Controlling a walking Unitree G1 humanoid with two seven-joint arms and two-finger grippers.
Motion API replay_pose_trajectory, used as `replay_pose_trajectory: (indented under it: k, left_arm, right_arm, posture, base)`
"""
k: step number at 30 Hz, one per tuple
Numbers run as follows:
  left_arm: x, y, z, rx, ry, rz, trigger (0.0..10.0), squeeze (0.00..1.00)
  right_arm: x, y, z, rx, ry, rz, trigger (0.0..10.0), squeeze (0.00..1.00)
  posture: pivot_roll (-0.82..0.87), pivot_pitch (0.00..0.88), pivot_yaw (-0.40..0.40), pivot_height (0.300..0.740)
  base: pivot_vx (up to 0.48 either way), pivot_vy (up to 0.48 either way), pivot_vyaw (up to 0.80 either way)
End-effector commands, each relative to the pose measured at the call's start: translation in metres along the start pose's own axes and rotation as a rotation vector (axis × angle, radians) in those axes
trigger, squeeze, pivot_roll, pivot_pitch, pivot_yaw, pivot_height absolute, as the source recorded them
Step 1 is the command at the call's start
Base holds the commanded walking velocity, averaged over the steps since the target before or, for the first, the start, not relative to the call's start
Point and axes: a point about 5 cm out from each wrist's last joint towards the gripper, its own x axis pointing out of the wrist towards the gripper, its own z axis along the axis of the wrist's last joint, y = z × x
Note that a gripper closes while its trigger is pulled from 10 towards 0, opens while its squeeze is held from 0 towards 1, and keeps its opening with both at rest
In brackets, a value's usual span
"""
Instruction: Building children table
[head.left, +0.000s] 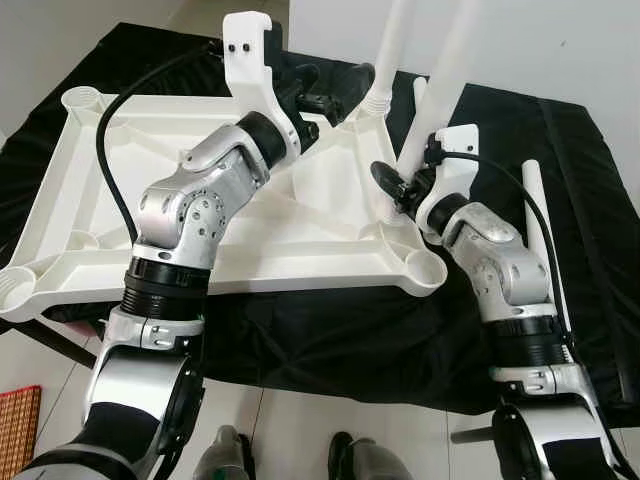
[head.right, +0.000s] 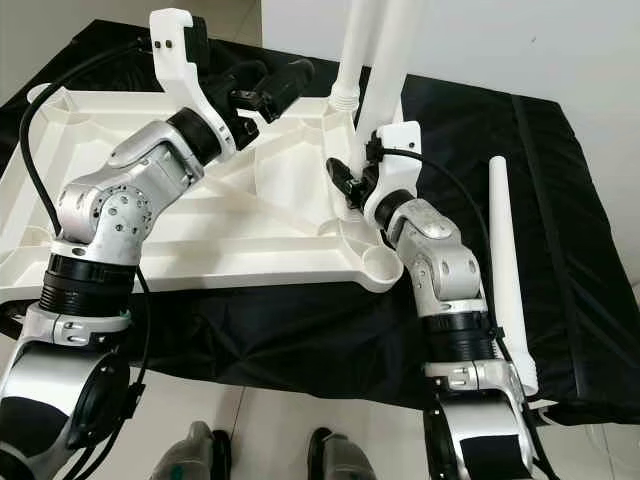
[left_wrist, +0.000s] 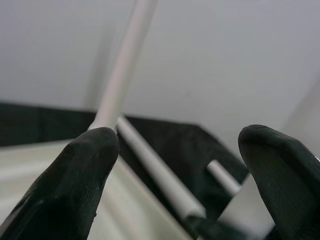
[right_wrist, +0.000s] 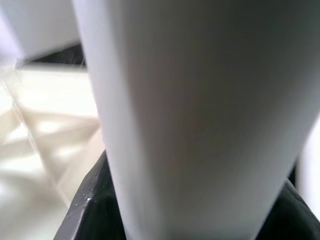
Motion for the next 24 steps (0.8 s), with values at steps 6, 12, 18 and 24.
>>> replay_pose_trajectory:
  k: [6,12,18,24]
  left_arm:
    - [-0.017,0.004,-0.047,0.04,0.139,0.071,10.0,0.0]
    - [-0.025,0.003,-0.065,0.069,0.188,0.08,10.0,0.0]
    - [-0.033,-0.001,-0.078,0.128,0.228,0.053,10.0,0.0]
    - [-0.043,-0.012,-0.091,0.159,0.271,-0.029,10.0,0.0]
  right_arm:
    - [-0.026,-0.01,-0.01,-0.009,-0.045,-0.17,10.0,0.0]
    - [-0.041,-0.012,-0.019,-0.011,-0.047,-0.206,10.0,0.0]
    - [-0.058,-0.01,-0.022,-0.013,-0.071,-0.257,10.0,0.0]
    - [-0.073,-0.005,-0.025,-0.011,-0.087,-0.297,10.0,0.0]
  posture:
    - [0.04,0.161,-0.052,0.74]
    - [0.04,0.172,-0.048,0.74]
    - [0.03,0.18,-0.048,0.74]
    - [0.03,0.188,-0.049,0.74]
  base:
    - [0.0,0.0,0.0]
    - [0.0,0.0,0.0]
    - [0.0,0.0,0.0]
    - [0.0,0.0,0.0]
